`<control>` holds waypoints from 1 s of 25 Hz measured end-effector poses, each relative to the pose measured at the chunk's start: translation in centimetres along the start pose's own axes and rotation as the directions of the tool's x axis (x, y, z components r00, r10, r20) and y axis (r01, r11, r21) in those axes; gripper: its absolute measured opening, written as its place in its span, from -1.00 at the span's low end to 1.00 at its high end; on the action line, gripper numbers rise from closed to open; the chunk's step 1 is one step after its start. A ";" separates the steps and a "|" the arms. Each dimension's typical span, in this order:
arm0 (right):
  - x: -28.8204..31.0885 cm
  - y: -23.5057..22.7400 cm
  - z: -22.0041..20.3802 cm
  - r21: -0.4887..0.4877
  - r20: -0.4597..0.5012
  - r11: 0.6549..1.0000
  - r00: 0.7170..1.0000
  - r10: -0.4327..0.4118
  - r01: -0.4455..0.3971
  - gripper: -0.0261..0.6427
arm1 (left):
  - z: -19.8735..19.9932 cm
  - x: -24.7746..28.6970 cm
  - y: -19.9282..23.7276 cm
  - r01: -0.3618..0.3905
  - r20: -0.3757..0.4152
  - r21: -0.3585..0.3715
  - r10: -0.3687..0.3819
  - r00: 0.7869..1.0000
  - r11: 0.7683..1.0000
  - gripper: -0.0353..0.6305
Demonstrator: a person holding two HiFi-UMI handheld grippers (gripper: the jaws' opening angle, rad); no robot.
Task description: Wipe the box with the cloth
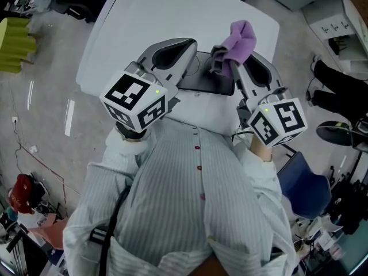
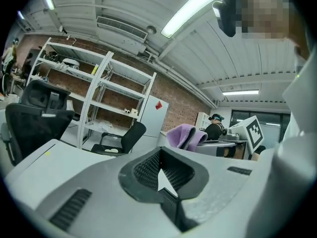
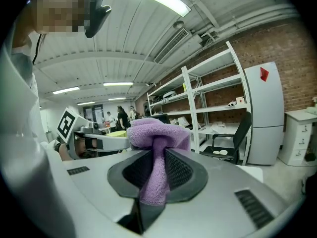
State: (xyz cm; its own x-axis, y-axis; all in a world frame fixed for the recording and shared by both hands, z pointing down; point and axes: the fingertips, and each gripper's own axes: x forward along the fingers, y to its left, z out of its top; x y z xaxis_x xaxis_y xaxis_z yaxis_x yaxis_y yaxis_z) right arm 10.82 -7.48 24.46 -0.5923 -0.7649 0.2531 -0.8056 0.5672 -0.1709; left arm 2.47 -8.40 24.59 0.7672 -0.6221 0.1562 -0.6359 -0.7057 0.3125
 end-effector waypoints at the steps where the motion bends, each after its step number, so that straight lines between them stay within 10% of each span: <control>1: 0.0 0.0 0.0 -0.003 0.001 1.000 1.000 -0.002 0.002 -0.72 | 0.0 0.0 0.0 0.002 -0.002 0.003 -0.002 1.000 1.000 -0.88; 25: 0.3 -0.2 -0.8 -0.023 -0.034 0.999 0.999 -0.028 0.027 -0.72 | -1.1 0.4 -0.1 0.127 -0.097 0.096 -0.117 0.988 0.987 -0.88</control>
State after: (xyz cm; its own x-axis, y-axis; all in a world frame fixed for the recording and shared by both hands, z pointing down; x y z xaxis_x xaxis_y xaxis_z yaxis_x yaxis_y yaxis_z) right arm 10.80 -7.58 25.39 -0.5687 -0.7697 0.2903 -0.8210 0.5531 -0.1417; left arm 2.89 -8.21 25.69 0.8411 -0.4991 0.2085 -0.5387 -0.8082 0.2381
